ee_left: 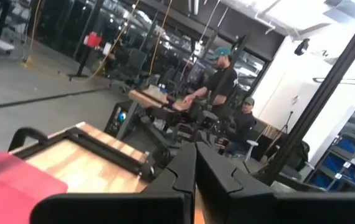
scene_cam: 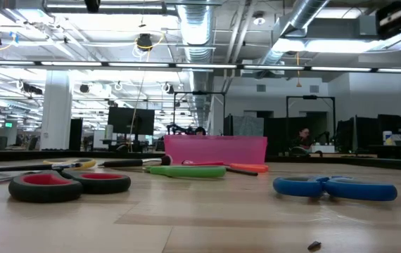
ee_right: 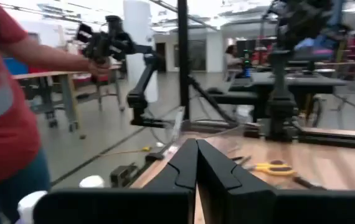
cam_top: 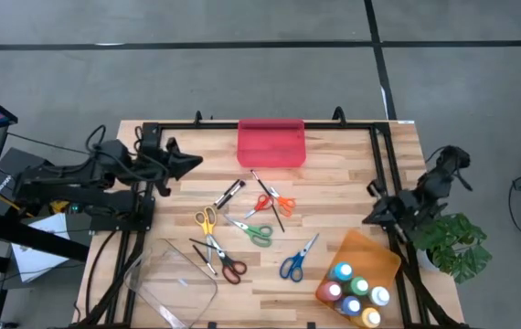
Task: Pick & Place Paint Supplies
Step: Put the silver brush into the red bin
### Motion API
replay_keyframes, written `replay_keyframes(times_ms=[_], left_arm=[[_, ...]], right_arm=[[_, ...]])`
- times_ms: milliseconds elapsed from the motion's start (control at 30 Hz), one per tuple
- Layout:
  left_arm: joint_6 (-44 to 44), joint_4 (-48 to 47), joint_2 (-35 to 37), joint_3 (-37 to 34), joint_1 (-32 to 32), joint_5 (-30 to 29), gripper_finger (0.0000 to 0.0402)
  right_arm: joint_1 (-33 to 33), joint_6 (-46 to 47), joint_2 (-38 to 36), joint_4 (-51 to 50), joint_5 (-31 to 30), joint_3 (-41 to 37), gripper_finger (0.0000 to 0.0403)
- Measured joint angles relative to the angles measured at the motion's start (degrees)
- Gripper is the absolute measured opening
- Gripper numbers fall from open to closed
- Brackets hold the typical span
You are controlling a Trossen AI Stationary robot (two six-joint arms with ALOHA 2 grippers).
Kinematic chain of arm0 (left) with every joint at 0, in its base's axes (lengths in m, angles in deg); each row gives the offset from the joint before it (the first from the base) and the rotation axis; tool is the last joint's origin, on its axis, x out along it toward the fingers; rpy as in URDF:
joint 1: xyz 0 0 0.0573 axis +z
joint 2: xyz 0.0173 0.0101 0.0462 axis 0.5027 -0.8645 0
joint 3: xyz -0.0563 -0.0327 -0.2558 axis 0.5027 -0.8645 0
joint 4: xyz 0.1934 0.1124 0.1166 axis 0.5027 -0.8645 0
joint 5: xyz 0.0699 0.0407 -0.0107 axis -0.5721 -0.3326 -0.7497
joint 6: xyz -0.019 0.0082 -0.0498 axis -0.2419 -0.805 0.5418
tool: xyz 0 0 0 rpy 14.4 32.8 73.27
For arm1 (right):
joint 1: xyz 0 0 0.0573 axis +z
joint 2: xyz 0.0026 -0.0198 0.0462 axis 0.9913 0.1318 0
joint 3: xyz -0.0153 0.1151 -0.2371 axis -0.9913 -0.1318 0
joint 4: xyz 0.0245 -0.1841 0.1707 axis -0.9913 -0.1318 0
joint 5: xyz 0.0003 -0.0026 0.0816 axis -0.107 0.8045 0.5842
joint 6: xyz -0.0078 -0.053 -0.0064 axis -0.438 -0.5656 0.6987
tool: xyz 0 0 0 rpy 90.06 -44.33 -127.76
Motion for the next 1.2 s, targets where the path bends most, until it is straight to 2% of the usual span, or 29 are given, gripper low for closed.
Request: replay_keyframes(times_ms=[267,533,733,967,1067,1200], left_arm=[[6.6,0.0,-4.5,0.0,0.0,0.0,0.0001],[7.2,-0.1,-10.0,0.0,0.0,0.1,0.0001],[8.8,0.0,-13.1,0.0,0.0,0.1,0.0001],[11.1,-1.5,-16.7,0.0,0.0,-0.4,0.0],[16.7,-7.5,-18.5,1.3,0.0,-2.0,0.0],[21.4,-22.8,-22.7,9.2,0.0,-5.1,0.0]], right_arm=[[0.0,4.0,-0.2,4.9,2.5,-7.1,0.0],[0.0,10.0,-0.2,12.4,9.2,-14.0,0.0],[0.0,11.4,-0.1,11.1,9.4,-14.0,0.0],[-2.9,9.9,0.7,11.5,5.8,-14.1,0.0005],[-3.5,9.9,0.7,11.5,5.8,-14.1,0.0007],[-3.5,9.9,0.7,11.5,5.7,-14.1,0.0008]])
